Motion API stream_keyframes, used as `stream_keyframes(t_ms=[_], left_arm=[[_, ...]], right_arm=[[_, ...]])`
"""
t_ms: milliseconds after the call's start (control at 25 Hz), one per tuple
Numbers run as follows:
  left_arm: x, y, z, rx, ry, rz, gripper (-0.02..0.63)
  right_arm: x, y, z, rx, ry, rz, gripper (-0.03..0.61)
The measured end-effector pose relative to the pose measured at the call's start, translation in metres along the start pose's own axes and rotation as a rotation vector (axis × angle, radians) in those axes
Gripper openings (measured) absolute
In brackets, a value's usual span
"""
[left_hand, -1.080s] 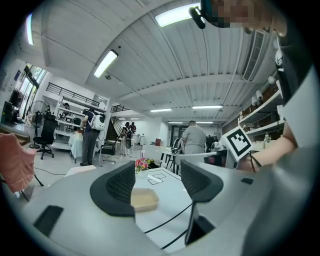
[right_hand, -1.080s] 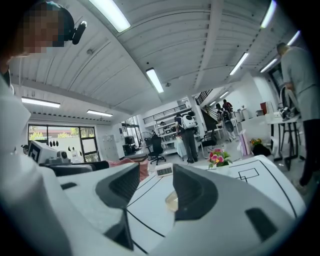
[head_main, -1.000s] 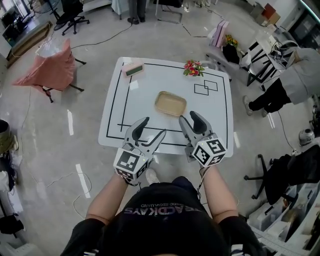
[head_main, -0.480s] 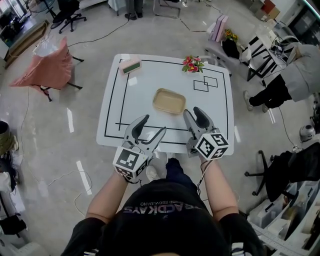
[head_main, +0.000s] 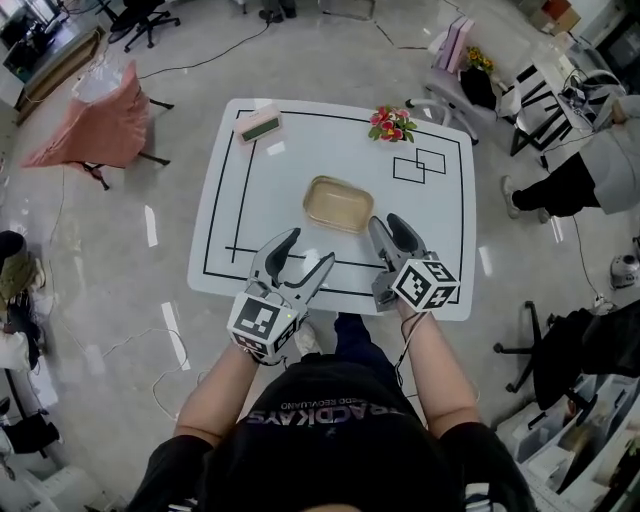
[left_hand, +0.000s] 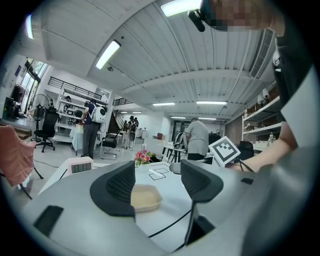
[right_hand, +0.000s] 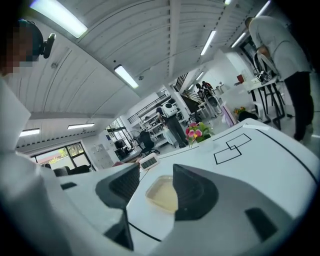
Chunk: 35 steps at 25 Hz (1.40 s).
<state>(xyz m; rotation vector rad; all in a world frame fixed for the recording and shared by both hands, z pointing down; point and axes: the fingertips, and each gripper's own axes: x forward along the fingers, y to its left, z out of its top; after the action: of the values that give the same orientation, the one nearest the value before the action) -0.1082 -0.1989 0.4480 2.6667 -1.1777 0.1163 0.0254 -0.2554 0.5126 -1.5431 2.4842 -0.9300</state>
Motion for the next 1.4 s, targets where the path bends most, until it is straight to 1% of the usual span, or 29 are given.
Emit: stream_keyframes(t_ms=[160,400,640,760,1080,1400], left_arm=[[0.017,0.004,-0.008,-0.012,0.025,-0.002,0.278],[0.036,0.002,-0.019,-0.025,0.056,-0.015,0.278],[0.043,0.004,-0.030,-0.040,0.086,-0.020,0.278],[0.046,0.005,-0.035,-0.046,0.098,-0.024,0.278],[0.052,0.008,-0.047,-0.058,0.127,-0.029,0.278],[0.049,0.015,-0.050,-0.072,0.134,-0.021,0.278]], right_arm=[[0.010,-0.019,-0.013,0.087,0.029,-0.004,0.193],[0.020,-0.047,-0.044,0.240,0.082,-0.030,0.193],[0.027,-0.063,-0.076,0.401,0.121,-0.053,0.193],[0.031,-0.067,-0.087,0.463,0.132,-0.060,0.193],[0.040,-0.073,-0.104,0.554,0.154,-0.063,0.193],[0.045,-0.071,-0.113,0.597,0.170,-0.060,0.193]])
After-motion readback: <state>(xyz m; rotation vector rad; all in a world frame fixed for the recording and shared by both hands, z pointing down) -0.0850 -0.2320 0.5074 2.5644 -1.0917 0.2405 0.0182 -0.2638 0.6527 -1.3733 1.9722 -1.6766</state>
